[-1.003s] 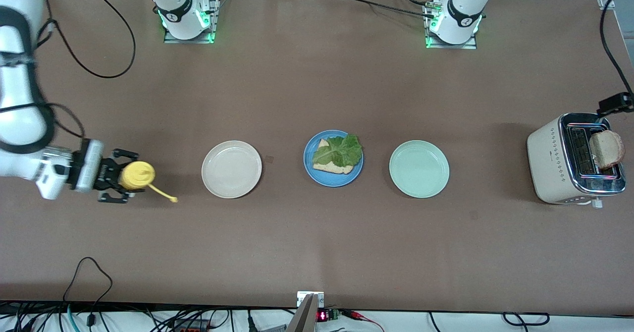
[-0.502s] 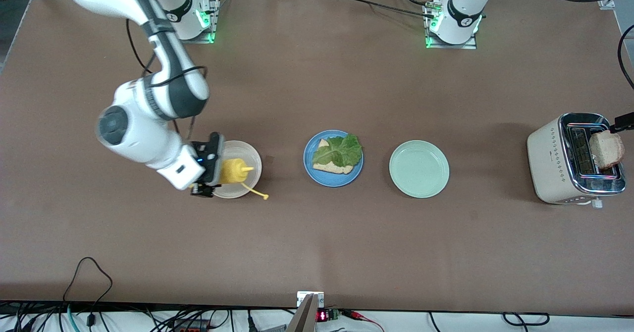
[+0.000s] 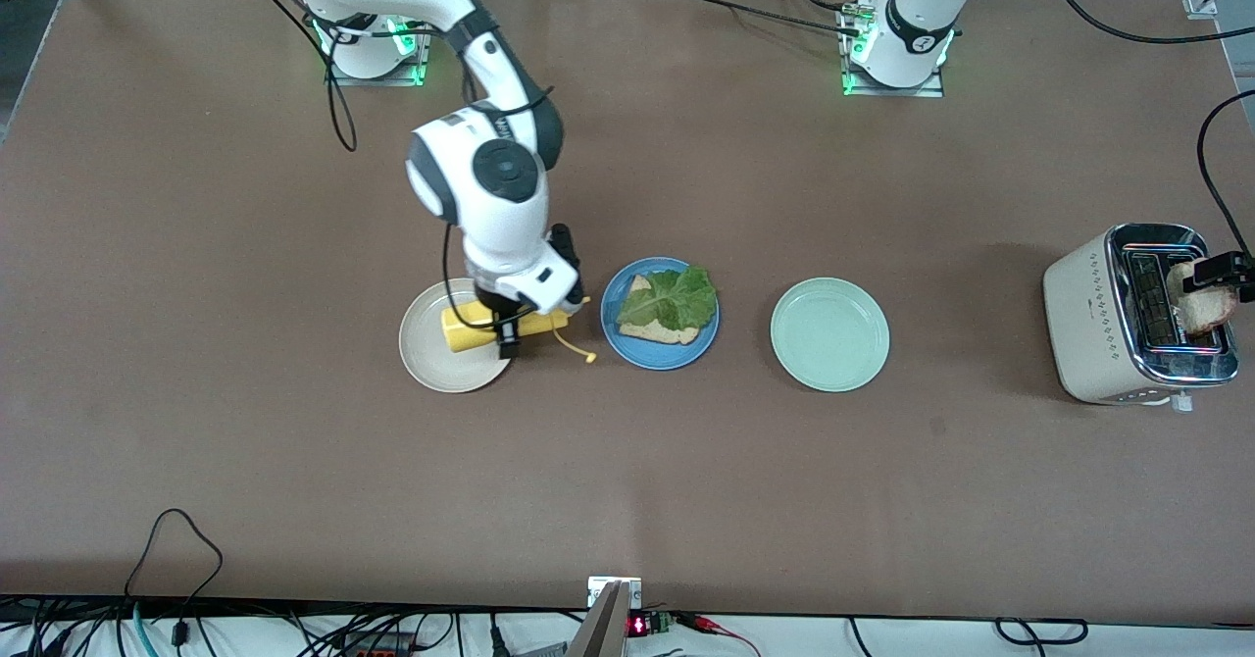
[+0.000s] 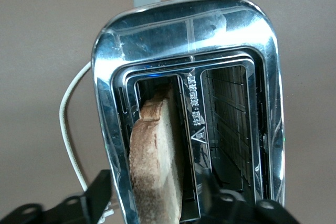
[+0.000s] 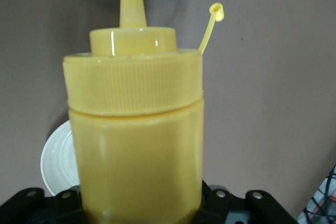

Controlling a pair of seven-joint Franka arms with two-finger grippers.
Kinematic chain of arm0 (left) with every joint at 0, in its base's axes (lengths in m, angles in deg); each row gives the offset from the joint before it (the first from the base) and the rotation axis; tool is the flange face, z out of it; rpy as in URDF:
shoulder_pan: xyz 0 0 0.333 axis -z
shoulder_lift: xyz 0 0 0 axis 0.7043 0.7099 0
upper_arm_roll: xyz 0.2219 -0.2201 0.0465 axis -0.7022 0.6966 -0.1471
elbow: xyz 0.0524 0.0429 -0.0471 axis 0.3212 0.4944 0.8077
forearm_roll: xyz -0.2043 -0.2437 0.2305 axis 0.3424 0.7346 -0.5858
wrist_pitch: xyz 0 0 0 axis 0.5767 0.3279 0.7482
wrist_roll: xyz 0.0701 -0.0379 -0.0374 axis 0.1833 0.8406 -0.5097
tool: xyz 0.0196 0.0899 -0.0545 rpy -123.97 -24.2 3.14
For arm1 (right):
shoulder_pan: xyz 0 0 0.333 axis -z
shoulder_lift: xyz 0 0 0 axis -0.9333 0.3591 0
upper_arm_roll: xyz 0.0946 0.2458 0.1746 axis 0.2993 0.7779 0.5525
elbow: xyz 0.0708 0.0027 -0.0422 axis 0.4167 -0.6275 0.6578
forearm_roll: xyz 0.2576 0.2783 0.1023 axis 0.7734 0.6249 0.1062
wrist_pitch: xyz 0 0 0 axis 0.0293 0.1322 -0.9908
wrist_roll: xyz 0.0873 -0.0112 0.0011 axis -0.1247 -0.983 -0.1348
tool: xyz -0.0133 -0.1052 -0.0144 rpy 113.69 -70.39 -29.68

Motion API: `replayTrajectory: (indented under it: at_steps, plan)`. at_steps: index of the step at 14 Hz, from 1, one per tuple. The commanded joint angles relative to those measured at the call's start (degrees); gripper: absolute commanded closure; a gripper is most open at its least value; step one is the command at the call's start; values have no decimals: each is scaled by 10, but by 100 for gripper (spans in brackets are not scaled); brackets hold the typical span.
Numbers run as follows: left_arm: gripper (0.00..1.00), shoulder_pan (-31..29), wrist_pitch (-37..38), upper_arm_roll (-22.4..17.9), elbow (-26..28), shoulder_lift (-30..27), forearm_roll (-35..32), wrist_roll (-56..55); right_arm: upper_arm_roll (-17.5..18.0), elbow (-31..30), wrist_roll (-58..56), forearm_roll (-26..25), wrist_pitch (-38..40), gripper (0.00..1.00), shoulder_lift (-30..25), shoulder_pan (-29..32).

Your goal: Make sandwich in blue plate with both arms

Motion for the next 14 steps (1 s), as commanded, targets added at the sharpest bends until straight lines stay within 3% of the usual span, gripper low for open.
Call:
replayTrajectory:
  at_steps: [1,3,6,9,14]
  plan:
    - [83,-13,9,7,-10,-1,13,14,-74,108,5,-10,51,100,84,-75]
    - [94,-12,10,9,-12,-3,12,18,-97,138,38,-9,59,100,120,-105]
    - [99,-12,18,12,-18,-15,11,10,-134,158,56,-9,59,100,163,-131]
    - [99,-9,59,13,-24,-43,9,-1,-163,175,57,-9,58,100,193,-145]
    - [99,-7,135,26,-25,-94,5,-23,-168,185,59,-10,70,100,203,-155]
